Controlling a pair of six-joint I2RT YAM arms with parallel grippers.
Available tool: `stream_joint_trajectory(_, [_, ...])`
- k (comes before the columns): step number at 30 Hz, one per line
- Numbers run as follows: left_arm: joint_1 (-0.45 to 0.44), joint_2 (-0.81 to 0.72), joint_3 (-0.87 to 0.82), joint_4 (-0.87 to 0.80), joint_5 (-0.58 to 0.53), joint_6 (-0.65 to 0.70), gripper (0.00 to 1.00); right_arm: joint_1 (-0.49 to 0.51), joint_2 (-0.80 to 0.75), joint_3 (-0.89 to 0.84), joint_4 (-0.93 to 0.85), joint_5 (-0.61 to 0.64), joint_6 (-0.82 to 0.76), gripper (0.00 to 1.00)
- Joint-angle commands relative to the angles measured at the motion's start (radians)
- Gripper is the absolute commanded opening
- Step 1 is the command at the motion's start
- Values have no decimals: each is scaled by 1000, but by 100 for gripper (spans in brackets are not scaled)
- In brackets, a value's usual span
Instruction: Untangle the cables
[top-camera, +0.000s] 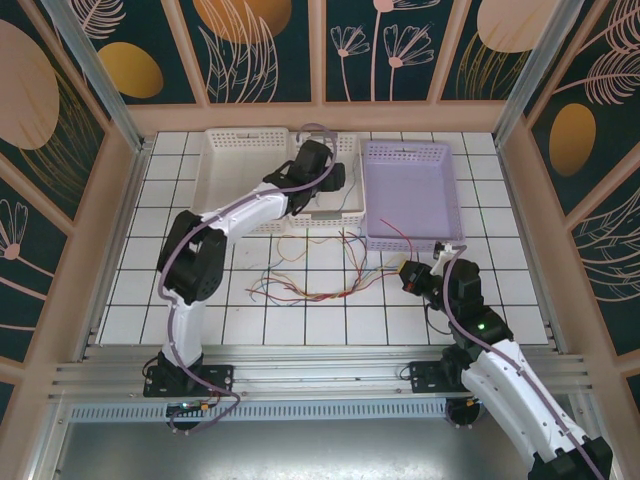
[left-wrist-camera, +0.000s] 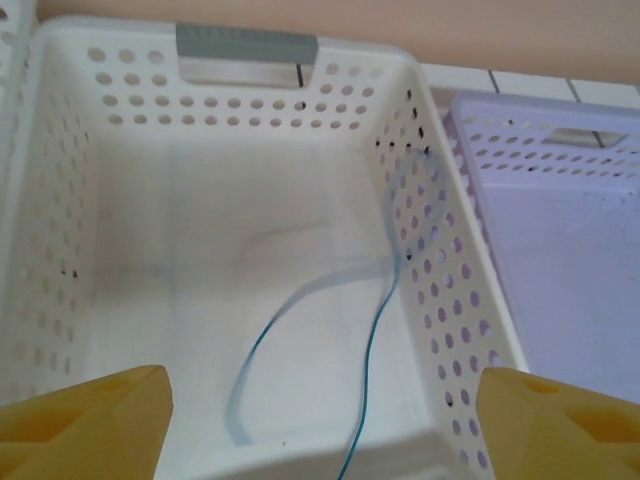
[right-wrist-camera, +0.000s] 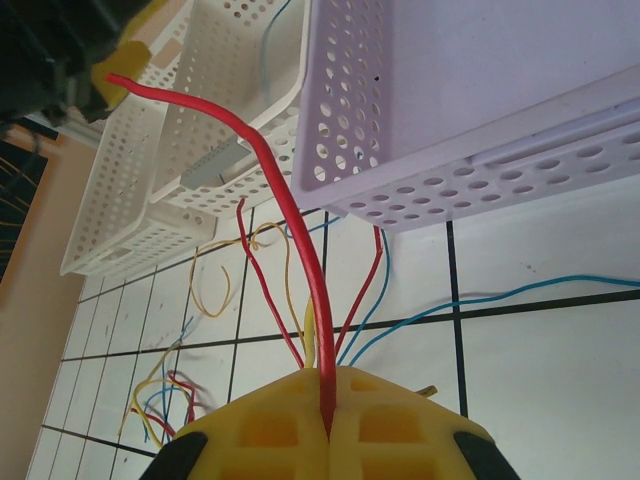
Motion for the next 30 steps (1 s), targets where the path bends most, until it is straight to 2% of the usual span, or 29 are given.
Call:
stream_joint_trajectory(1, [5, -171, -50, -20, 52, -12, 86, 9, 7, 51, 10, -3, -7, 0])
stream_joint_trajectory(5, [5, -354, -223, -23, 130, -74, 87, 9, 33, 72, 26, -15, -10, 0])
stream_joint_trajectory(12, [1, -727, -727, 60, 228, -240, 85, 8, 47, 75, 54, -33, -2, 0])
stream_joint_trajectory(15, [-9, -830, -890, 73, 298, -283, 84, 8, 48, 77, 57, -30, 0, 0])
stream_joint_trajectory(18, [-32, -913, -1024, 66, 305, -312, 83, 9, 49, 85, 49, -20, -3, 0])
stream_joint_trajectory(24, [-35, -1037, -1184, 82, 323, -357, 83, 9, 49, 87, 45, -10, -1, 0])
stream_joint_trajectory(30, [-39, -1013, -1215, 133, 345, -382, 83, 11, 48, 66, 68, -21, 16, 0])
